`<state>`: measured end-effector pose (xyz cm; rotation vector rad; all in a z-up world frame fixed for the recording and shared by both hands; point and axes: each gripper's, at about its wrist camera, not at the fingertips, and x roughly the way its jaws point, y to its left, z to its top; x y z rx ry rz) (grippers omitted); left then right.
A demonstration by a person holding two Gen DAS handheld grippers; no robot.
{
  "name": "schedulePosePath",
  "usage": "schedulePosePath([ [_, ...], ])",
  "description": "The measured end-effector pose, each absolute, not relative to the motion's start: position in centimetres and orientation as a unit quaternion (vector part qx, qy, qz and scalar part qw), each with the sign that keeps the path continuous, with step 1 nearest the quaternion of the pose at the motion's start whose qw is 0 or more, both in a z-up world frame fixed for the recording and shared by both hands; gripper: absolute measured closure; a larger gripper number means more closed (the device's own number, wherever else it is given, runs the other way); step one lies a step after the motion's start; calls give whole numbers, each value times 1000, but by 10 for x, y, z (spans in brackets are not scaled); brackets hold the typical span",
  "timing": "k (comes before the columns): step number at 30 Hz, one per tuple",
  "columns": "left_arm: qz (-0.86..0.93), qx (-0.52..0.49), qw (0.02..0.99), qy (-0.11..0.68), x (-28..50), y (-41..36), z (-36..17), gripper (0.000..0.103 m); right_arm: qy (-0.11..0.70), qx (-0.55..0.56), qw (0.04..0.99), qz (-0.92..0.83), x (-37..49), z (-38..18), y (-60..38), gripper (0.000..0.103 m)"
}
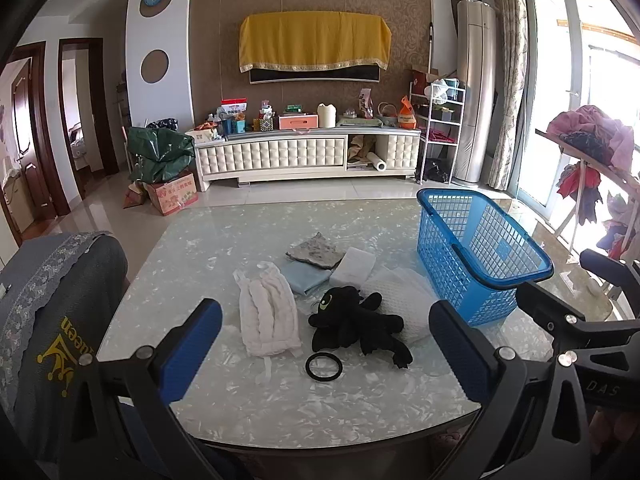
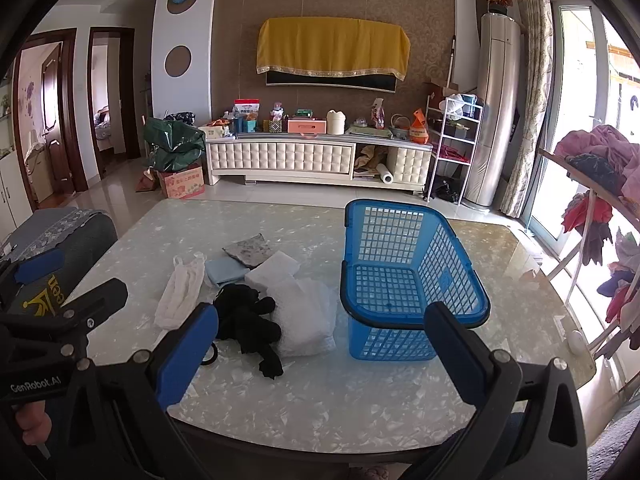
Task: Organize soft objects
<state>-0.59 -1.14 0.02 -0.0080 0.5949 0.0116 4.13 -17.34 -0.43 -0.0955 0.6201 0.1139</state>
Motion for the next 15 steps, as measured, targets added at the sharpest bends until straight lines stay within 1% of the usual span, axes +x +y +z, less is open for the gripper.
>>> schedulePosePath([
  [15,6,-1,956,292,-7,-11,1,0,309,-48,948,58,39,-4,-173,0],
])
